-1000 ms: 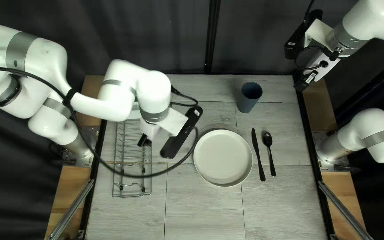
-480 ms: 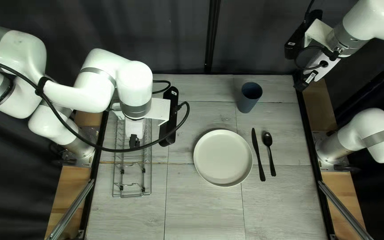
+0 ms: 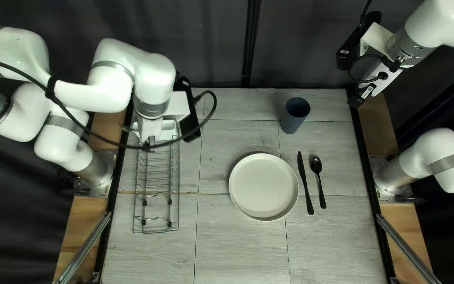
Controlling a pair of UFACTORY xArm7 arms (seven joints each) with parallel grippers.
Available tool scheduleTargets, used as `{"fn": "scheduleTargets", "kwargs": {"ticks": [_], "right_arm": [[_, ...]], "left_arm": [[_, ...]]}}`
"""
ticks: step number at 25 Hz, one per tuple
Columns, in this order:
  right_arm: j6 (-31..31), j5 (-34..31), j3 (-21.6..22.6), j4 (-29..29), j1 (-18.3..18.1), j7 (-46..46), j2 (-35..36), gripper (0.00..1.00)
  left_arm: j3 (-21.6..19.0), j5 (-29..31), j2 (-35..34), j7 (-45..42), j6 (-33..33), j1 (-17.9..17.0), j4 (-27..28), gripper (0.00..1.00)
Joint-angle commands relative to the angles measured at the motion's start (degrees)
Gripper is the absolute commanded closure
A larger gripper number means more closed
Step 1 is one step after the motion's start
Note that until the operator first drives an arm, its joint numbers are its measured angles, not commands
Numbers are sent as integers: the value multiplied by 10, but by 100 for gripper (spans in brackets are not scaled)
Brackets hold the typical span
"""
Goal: Pick up and place plate onto table. Place down one fork to the left of the plate. Place spoon and knife to the right of the plate. Place cup above the knife and spoon
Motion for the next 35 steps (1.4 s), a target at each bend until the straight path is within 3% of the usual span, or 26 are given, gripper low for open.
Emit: {"fn": "scheduleTargets", "kwargs": {"ticks": [1, 13, 35], "right_arm": [[0, 0, 0, 0, 0, 0, 0, 0], [0, 0, 0, 0, 0, 0, 0, 0], [0, 0, 0, 0, 0, 0, 0, 0]], "left_arm": [[18, 27, -31, 0, 18, 25, -31, 0], [51, 88, -68, 58, -11, 41, -121, 0], [93, 107, -73, 82, -96, 54, -229, 0]]}}
